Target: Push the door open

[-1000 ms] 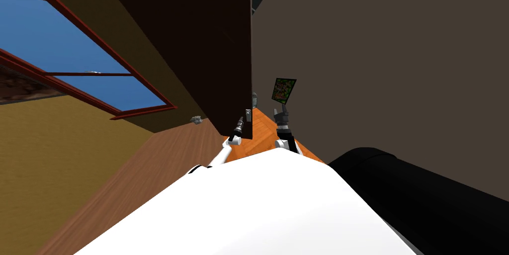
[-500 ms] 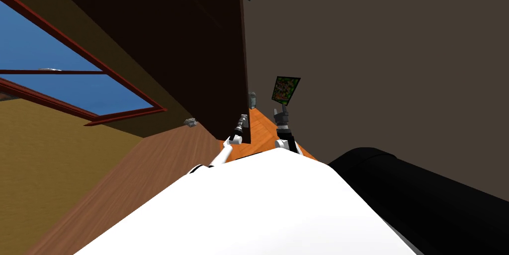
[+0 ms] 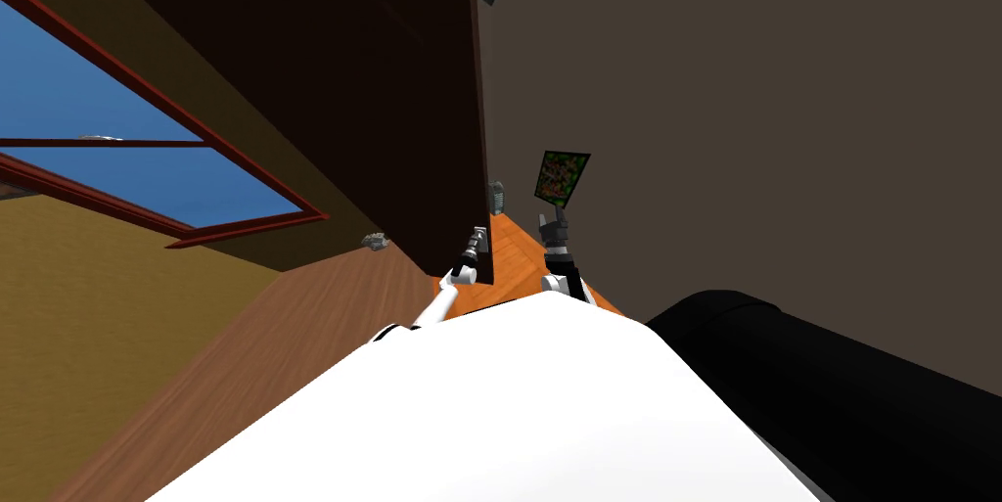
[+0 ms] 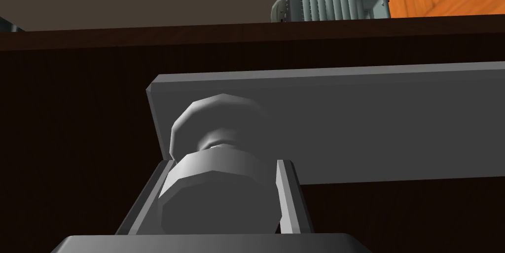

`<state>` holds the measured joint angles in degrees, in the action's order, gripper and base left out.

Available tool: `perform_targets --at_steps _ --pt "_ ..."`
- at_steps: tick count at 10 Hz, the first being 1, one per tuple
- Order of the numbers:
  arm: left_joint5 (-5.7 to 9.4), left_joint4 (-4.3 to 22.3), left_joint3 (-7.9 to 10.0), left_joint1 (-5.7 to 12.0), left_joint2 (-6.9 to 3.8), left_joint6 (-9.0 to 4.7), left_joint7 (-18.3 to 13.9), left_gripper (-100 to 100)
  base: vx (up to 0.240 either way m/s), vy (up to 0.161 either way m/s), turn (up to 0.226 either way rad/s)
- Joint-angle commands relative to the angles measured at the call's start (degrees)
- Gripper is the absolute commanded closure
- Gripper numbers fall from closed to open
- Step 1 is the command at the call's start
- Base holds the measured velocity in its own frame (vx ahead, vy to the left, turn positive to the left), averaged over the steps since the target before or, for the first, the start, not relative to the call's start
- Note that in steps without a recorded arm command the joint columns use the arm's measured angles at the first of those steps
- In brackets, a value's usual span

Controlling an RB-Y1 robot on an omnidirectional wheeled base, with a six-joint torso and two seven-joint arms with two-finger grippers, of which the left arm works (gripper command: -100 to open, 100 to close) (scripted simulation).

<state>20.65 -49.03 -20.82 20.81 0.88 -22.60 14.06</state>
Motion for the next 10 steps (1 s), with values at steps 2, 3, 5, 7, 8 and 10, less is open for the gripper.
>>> perform_targets --at_steps 2,3,5,7,8,10 --pt "0.04 -0.04 0.04 0.01 0.01 -0.03 -0.06 100 -0.006 0.002 0.002" --pt "0.33 0.18 1.07 -0.05 -1.55 -0.08 0.20 100 0.100 -0.111 0.034" --pt "0.62 0.26 2.03 0.01 -2.30 -0.20 0.38 100 0.125 -0.168 0.072" --pt "1.06 0.40 3.49 0.09 -2.75 -0.39 0.65 100 0.164 -0.196 0.088" --pt "1.29 0.46 4.22 0.14 -2.66 -0.49 0.79 100 0.182 -0.228 0.087" --pt "1.69 0.58 5.56 0.22 -1.97 -0.66 1.03 100 0.175 -0.196 0.097"
